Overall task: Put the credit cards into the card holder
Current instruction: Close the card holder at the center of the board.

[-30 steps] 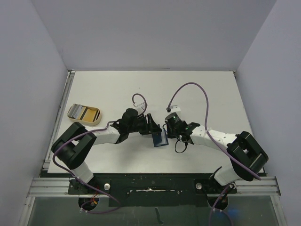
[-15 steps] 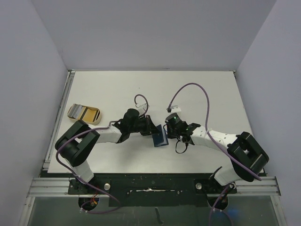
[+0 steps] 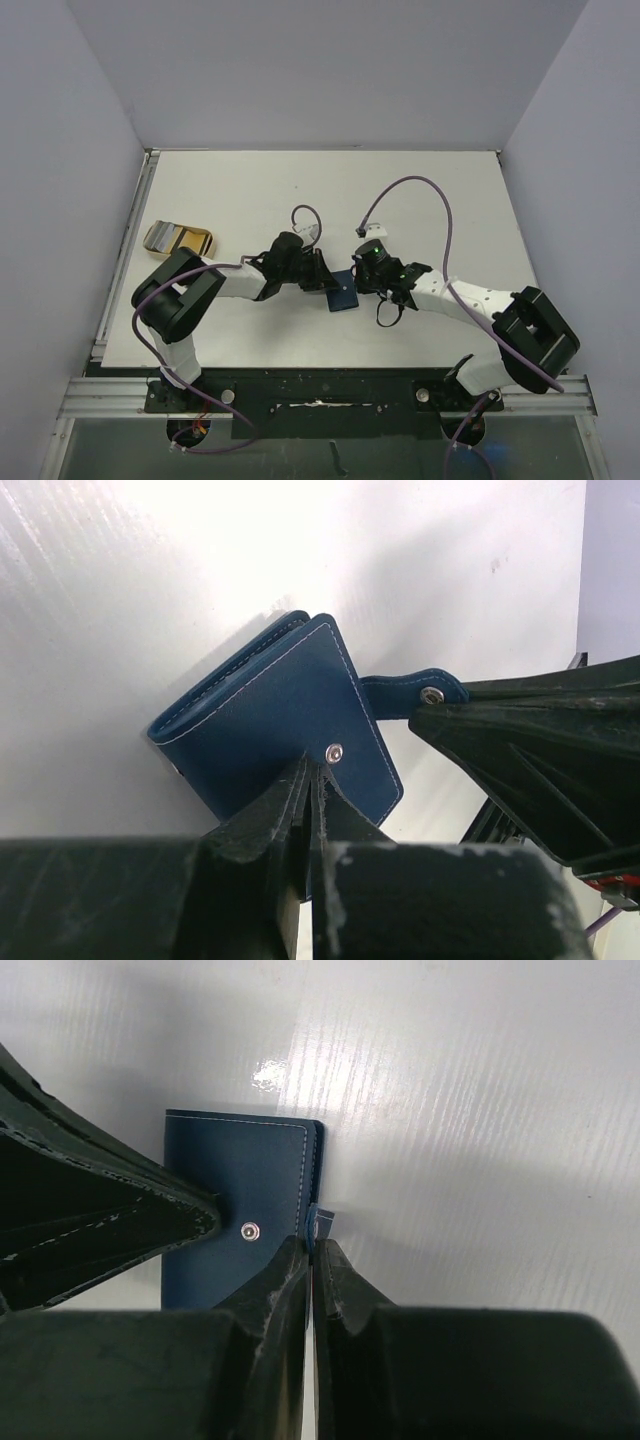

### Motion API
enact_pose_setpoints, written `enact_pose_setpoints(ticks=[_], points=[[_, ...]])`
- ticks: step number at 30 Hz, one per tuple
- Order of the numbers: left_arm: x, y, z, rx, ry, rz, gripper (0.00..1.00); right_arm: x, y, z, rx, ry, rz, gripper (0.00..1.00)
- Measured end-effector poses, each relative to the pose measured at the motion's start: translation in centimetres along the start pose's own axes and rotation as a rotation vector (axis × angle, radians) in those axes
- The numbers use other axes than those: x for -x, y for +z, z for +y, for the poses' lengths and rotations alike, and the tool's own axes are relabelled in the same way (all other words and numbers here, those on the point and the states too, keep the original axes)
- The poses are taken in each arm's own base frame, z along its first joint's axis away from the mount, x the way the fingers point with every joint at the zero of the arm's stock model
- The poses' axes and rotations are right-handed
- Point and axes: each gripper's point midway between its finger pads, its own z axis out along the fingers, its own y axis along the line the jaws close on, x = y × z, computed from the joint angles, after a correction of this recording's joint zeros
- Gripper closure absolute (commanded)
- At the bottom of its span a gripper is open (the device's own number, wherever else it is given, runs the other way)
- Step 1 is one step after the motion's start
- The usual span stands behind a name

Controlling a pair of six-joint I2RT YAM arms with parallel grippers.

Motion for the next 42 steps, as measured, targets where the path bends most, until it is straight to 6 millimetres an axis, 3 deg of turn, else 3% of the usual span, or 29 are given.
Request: enact_pose_setpoints(ticks=[4, 11, 17, 25, 30, 36, 42], points=[[0.0, 0.1, 0.0, 0.001, 0.012, 0.000, 0.99, 0.0, -0.1, 0.6, 0.036, 0.004, 0.003, 0.96], [0.0, 0.1, 0.0, 0.002, 0.015, 0.001, 0.99, -0.7, 0.0, 2.2, 0.125, 0.030, 0.028, 0.84], [0.0, 0.1, 0.1, 0.006, 0.016, -0.002, 0.98, -1.0, 0.3, 2.5, 0.152, 0.058, 0.040, 0.89], [0.1, 0.1, 0.2, 0.010, 0.016, -0.004, 0.98, -1.0, 0.4, 2.7, 0.170, 0.076, 0.045, 0.82], [0.1, 0.1, 0.2, 0.010, 0.016, -0.004, 0.98, -1.1, 0.5, 2.6, 0.173, 0.083, 0.048, 0.96], [0.0, 0.1, 0.2, 0.013, 0.017, -0.005, 0.98, -1.3, 0.5, 2.5, 0.189, 0.093, 0.051, 0.98], [0.0, 0.2, 0.2, 0.014, 0.018, -0.006, 0.98, -1.5, 0.5, 2.6, 0.194, 0.094, 0.057, 0.83]])
